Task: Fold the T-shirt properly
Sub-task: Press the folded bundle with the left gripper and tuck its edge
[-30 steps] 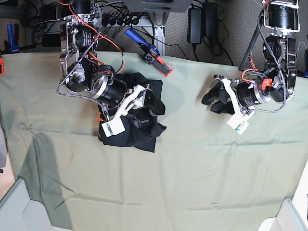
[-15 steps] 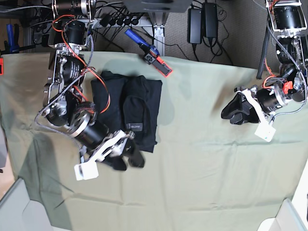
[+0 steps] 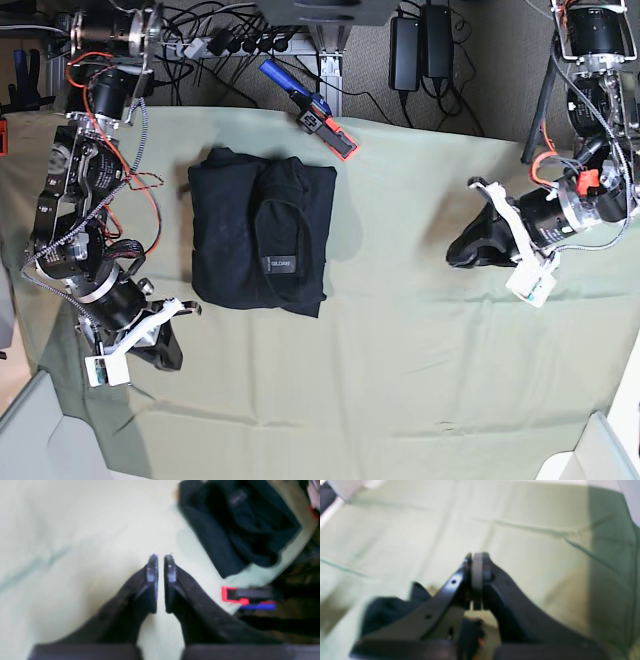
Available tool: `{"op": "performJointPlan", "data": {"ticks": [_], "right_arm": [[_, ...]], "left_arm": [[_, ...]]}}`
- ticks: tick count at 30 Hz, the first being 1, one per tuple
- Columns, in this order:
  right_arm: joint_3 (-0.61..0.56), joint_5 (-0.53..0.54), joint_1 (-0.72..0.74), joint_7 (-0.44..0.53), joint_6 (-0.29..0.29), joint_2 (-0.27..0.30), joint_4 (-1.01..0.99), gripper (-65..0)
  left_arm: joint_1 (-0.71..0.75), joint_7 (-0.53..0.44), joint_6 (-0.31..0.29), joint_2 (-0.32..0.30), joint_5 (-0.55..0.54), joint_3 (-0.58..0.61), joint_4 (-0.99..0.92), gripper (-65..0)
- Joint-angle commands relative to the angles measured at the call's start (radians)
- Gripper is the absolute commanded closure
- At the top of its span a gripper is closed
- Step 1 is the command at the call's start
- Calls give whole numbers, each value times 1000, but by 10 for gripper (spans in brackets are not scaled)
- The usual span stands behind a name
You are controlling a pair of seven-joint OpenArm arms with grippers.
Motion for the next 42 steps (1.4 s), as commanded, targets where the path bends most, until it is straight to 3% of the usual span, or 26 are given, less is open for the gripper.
{"op": "performJointPlan", "data": {"ticks": [1, 5, 9, 14, 19, 23, 31, 37, 42], "right_arm": [[5, 6, 22, 26, 89, 32, -7, 0], [11, 6, 19, 33, 89, 74, -109, 0], [55, 10, 13, 37, 88, 79, -199, 0], [92, 11, 13, 59, 88, 69, -261, 0], [92, 15, 4, 69, 88, 68, -288, 0], [92, 13, 4, 97, 89, 69, -290, 0], [91, 11, 11, 115, 89, 68, -290, 0], [81, 3, 19, 150, 90, 69, -290, 0], [-8, -112, 105, 232, 90, 69, -372, 0]], "left_arm": [[-14, -31, -12, -11, -6, 27, 60, -13], [-13, -48, -12, 2, 85, 194, 175, 0], [-14, -80, -12, 74, 195, 356, 180, 0], [-16, -93, -12, 173, 240, 493, 180, 0], [-16, -94, -12, 236, 221, 543, 180, 0], [-15, -91, -12, 246, 218, 615, 176, 0], [-63, -185, -12, 247, 455, 777, 10, 0], [-147, -207, -6, 252, 528, 784, -123, 0], [-149, -206, -7, 249, 541, 784, -193, 0]]}}
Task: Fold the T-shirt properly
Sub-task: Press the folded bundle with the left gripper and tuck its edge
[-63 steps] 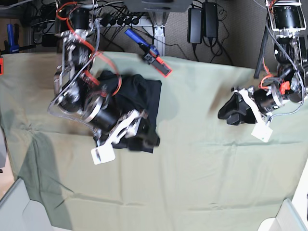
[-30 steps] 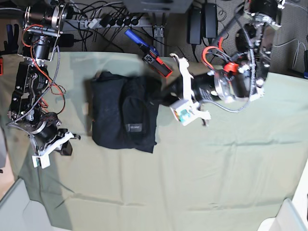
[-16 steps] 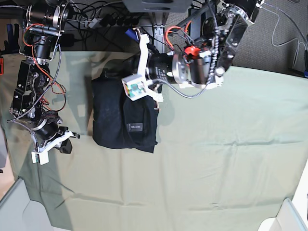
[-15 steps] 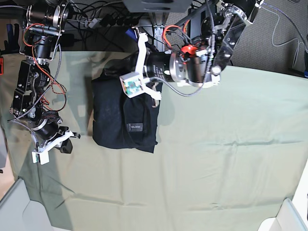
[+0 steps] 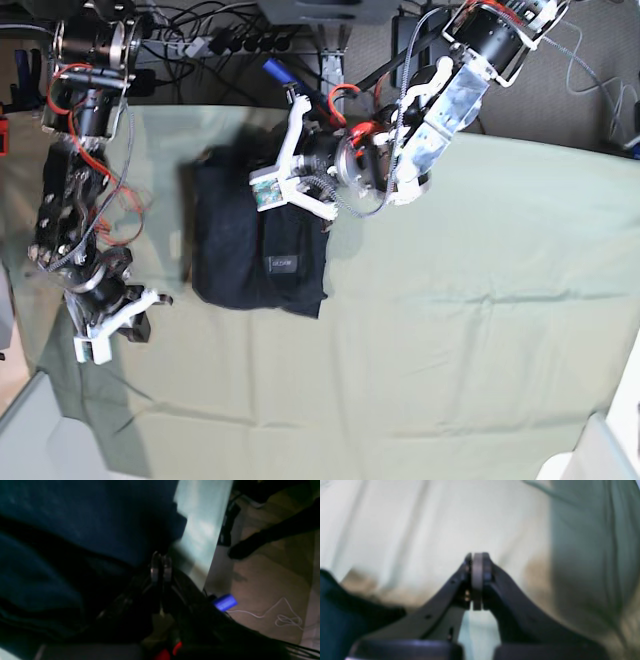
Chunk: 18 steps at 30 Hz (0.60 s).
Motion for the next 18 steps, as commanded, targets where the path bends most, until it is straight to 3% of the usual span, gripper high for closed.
{"op": "performJointPlan", "data": {"ticks": [1, 10, 15, 18], "right_arm": [[-23, 6, 55, 34, 89, 11, -14, 0], [-272, -108, 178, 67, 88, 17, -194, 0], [-353, -106, 156, 45, 88, 31, -193, 0], [-374, -72, 130, 29, 88, 57, -187, 0]], "left_arm": [[-13, -21, -3, 8, 2, -2, 6, 0], [-17, -28, -2, 5, 111, -2, -77, 0], [-39, -105, -1, -48, 151, -2, -145, 0], [-66, -112, 34, -85, 182, -2, -165, 0]]}}
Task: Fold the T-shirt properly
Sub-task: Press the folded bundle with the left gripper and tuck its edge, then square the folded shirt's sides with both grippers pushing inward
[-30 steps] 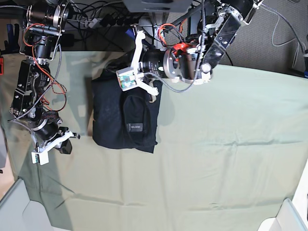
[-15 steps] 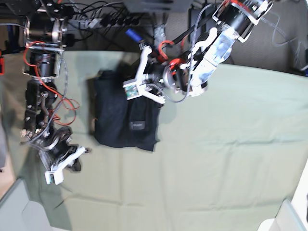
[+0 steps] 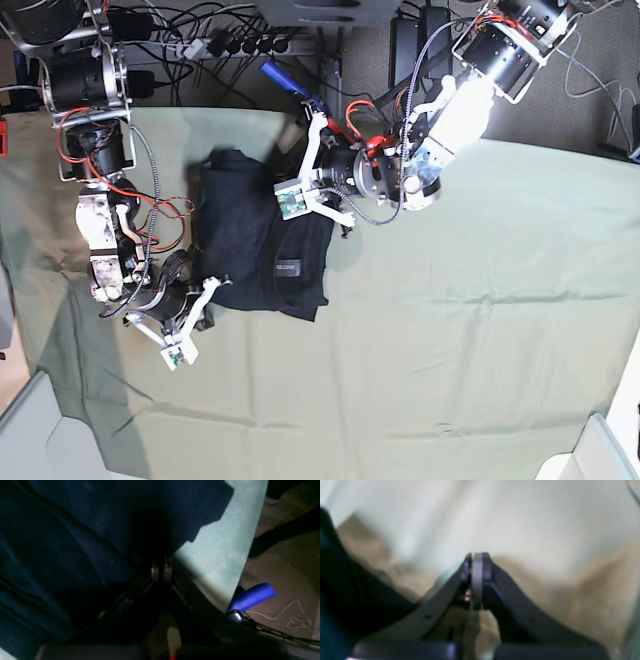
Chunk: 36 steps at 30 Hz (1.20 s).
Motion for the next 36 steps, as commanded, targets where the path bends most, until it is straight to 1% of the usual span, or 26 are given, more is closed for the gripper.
{"op": "performJointPlan", "data": {"ticks": [1, 2, 7, 10, 13, 15, 18, 22, 24, 32, 33, 35, 36], "right_arm": [[3, 22, 11, 0, 82, 24, 20, 0], [3, 39, -1, -10, 82, 32, 24, 0], [5, 133, -85, -62, 82, 86, 123, 0], [5, 158, -151, -66, 82, 114, 215, 0], [5, 179, -210, -106, 82, 126, 306, 0], [5, 200, -250, -127, 82, 126, 364, 0], [5, 245, -303, -131, 82, 123, 433, 0], [5, 248, -349, -148, 82, 111, 502, 0], [6, 248, -370, -148, 82, 109, 530, 0], [10, 255, -412, -171, 82, 57, 563, 0], [11, 250, -413, -171, 82, 52, 563, 0], [18, 243, -412, -171, 81, 52, 563, 0], [30, 241, -412, -170, 81, 52, 563, 0]], "left_arm": [[-29, 62, 45, -32, 89, -8, -10, 0], [-43, 60, 55, -50, 92, -8, -18, 0], [-105, 47, 56, -128, 92, -8, -49, 0], [-142, 26, 64, -161, 92, -8, -51, 0], [-175, -5, 81, -185, 92, -8, -51, 0], [-192, -5, 86, -188, 93, -8, -51, 0], [-219, -6, 90, -186, 92, -8, -51, 0], [-254, -13, 140, -184, 92, -8, -51, 0], [-261, -13, 153, -184, 92, -8, -51, 0], [-266, -26, 159, -182, 92, -8, -51, 0], [-266, -26, 186, -183, 92, -8, -51, 0], [-266, -23, 266, -185, 97, -15, -51, 0], [-266, -14, 290, -185, 104, -26, -51, 0]]}}
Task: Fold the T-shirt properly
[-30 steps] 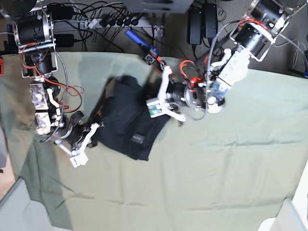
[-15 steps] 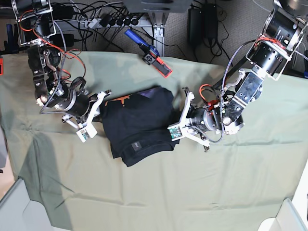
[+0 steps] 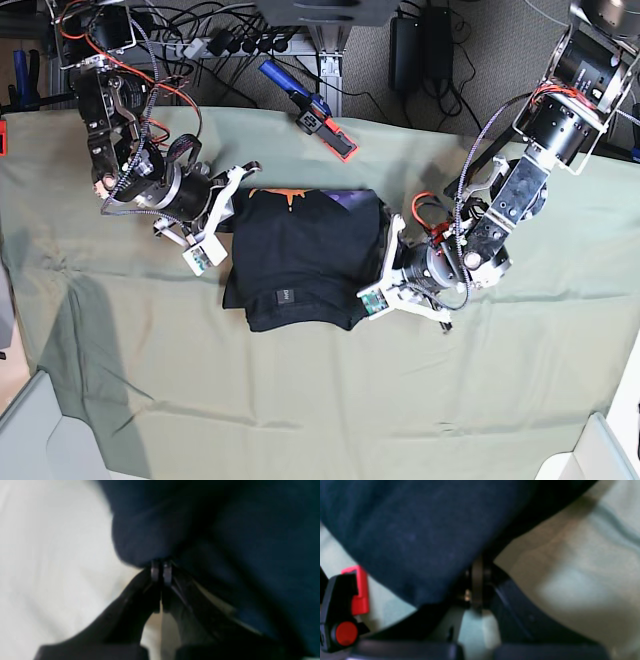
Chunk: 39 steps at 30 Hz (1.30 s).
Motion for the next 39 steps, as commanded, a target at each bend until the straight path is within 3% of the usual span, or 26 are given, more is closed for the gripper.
{"op": "performJointPlan", "data": {"ticks": [1, 6, 11, 15, 21, 26, 33, 39], "right_arm": [[28, 3, 16, 22, 80, 11, 20, 0], [153, 11, 16, 22, 80, 12, 20, 0], [295, 100, 12, -64, 81, 19, 20, 0], [411, 207, -20, -143, 83, 19, 21, 0], [525, 298, -129, -167, 84, 46, 24, 0], [549, 327, -241, -184, 84, 69, 34, 0], [548, 330, -408, -183, 84, 66, 63, 0], [547, 325, -549, -183, 84, 66, 63, 0]], "left_arm": [[-24, 2, 35, -5, 12, -27, 14, 0], [-18, 51, 66, -5, -6, -146, 19, 0], [28, 143, -7, -8, -153, -262, 107, 0], [152, 189, -68, -26, -239, -374, 237, 0], [399, 201, -91, -104, -308, -515, 438, 0], [616, 218, -99, -146, -350, -632, 584, 0], [892, 219, -125, -117, -405, -799, 639, 0], [1099, 211, -145, -29, -423, -886, 632, 0]]}}
